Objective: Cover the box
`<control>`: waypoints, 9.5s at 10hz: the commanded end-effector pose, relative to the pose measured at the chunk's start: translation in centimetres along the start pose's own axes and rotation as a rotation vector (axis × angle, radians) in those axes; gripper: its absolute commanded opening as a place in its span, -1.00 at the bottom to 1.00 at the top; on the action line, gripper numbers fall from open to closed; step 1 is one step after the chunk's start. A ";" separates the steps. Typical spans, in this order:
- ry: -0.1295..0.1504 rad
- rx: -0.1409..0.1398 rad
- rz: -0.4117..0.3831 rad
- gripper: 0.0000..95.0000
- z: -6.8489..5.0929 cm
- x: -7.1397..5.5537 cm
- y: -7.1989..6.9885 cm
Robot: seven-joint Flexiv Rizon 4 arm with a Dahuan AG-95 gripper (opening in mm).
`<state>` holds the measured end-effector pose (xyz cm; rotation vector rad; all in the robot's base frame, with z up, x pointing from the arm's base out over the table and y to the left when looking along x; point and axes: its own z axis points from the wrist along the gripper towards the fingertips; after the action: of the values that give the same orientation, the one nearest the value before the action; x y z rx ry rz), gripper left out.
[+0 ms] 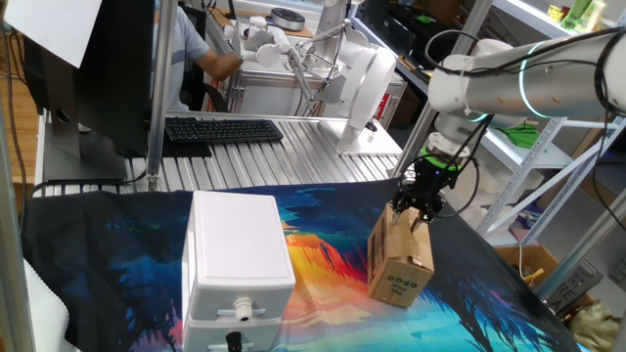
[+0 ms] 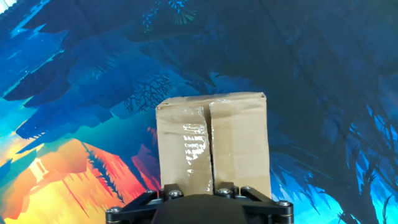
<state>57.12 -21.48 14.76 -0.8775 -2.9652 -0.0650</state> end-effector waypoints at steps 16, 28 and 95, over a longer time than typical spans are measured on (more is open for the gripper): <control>0.007 0.028 -0.251 -0.20 0.0 -0.1 0.0; 0.012 0.005 -0.203 -0.20 0.0 -0.1 0.0; -0.066 0.071 -0.119 0.20 -1.9 -0.7 -3.5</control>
<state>56.10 -24.97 16.28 -0.7066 -3.0659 0.0649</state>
